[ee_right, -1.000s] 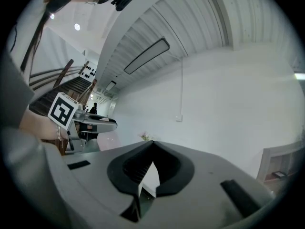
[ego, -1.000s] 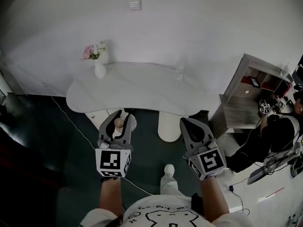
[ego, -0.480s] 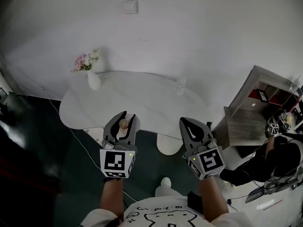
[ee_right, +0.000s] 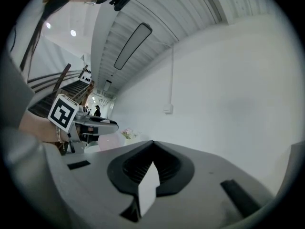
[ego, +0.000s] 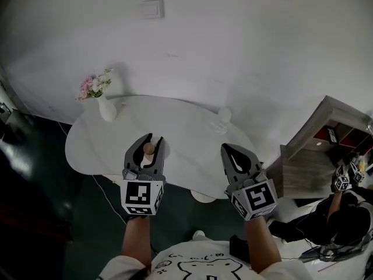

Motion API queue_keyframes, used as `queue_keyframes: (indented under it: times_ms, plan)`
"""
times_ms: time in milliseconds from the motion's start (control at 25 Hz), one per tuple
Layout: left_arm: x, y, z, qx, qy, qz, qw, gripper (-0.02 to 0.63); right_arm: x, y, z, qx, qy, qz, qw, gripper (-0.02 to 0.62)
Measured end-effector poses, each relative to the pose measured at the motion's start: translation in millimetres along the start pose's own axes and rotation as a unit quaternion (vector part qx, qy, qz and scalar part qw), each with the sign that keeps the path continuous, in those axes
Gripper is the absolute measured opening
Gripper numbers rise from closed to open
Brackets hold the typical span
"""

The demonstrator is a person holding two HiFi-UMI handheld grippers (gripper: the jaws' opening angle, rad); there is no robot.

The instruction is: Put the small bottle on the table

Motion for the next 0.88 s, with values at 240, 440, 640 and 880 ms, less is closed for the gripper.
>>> queue_keyframes:
  times_ms: [240, 440, 640, 880]
  plan:
    - [12.6, 51.0, -17.2, 0.0, 0.001, -0.017, 0.9998, 0.114, 15.6, 41.3, 30.7, 0.0, 0.006, -0.011, 1.0, -0.005]
    - [30.6, 78.6, -29.2, 0.009, -0.01, -0.029, 0.9995, 0.112, 33.9, 64.3, 39.7, 0.002, 0.009, -0.026, 1.0, -0.005]
    - [57.4, 109.4, -36.2, 0.031, -0.021, -0.043, 0.9983, 0.114, 59.0, 85.3, 43.2, 0.01, 0.01, -0.053, 0.999, -0.005]
    - [96.0, 153.6, -50.3, 0.072, -0.04, -0.069, 0.9941, 0.112, 84.0, 117.0, 45.2, 0.03, 0.015, -0.086, 0.996, -0.005]
Point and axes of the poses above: the fingertips, and each gripper's own axes: y forward along the fingers, z to its right, x out of its underside, the point moved 7 cm from there along -y, backward along the fingers, and after that the axes turned 14 degrees about x, right-handed, at the moved point
